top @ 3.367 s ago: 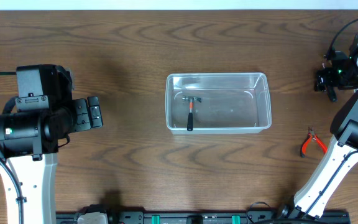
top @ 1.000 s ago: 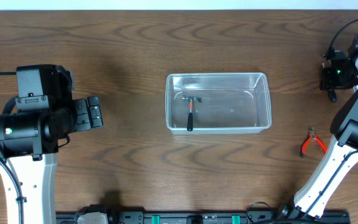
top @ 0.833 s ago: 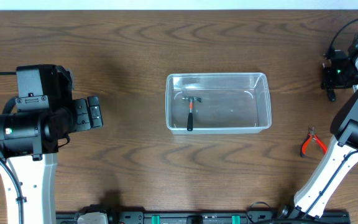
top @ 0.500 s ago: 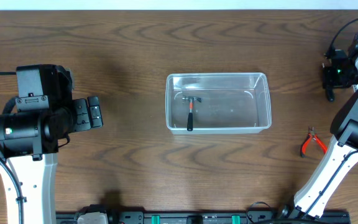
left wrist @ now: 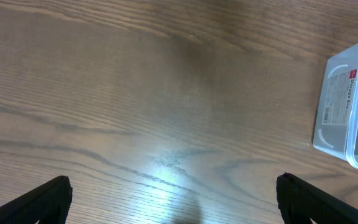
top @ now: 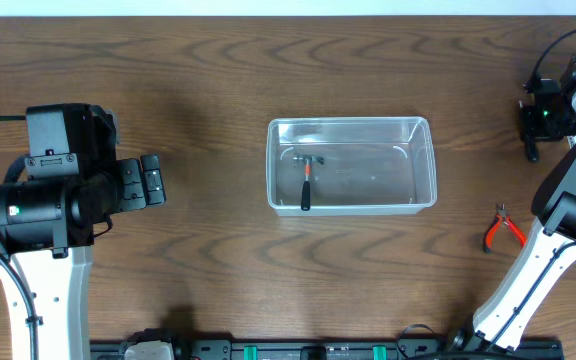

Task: Pack container
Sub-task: 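Close the right gripper on the screwdriver handle and lift it, then carry the screwdriver left over the container with the right gripper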

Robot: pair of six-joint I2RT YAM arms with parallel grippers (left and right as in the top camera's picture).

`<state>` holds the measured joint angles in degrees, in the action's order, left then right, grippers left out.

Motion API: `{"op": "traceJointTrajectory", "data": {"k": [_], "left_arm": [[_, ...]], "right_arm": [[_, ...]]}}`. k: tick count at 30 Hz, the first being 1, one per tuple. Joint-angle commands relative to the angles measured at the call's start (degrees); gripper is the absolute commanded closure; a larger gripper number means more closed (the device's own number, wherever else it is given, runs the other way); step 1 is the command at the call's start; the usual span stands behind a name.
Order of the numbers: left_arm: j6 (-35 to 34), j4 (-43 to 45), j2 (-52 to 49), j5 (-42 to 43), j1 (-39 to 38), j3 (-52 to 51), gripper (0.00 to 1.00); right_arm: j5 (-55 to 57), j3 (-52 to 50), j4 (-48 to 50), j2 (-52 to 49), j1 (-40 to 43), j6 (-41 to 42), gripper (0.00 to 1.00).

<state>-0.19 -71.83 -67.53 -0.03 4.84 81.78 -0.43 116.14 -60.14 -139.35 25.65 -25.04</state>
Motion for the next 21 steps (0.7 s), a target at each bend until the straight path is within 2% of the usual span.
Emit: {"op": "traceJointTrajectory", "data": {"k": [1, 9, 21], "left_arm": [[-0.5, -0.2, -0.3, -0.5, 0.3, 0.2, 0.02], [-0.5, -0.2, -0.3, -0.4, 0.3, 0.2, 0.02], [-0.5, -0.2, -0.3, -0.5, 0.3, 0.2, 0.02]], "right_arm": [[0.0, 1.0, -0.8, -0.6, -0.5, 1.0, 0.87], [0.0, 9.9, -6.4, -0.6, -2.9, 1.0, 0.87], [-2.0, 31.4, -18.0, -0.5, -11.5, 0.5, 0.89]]}}
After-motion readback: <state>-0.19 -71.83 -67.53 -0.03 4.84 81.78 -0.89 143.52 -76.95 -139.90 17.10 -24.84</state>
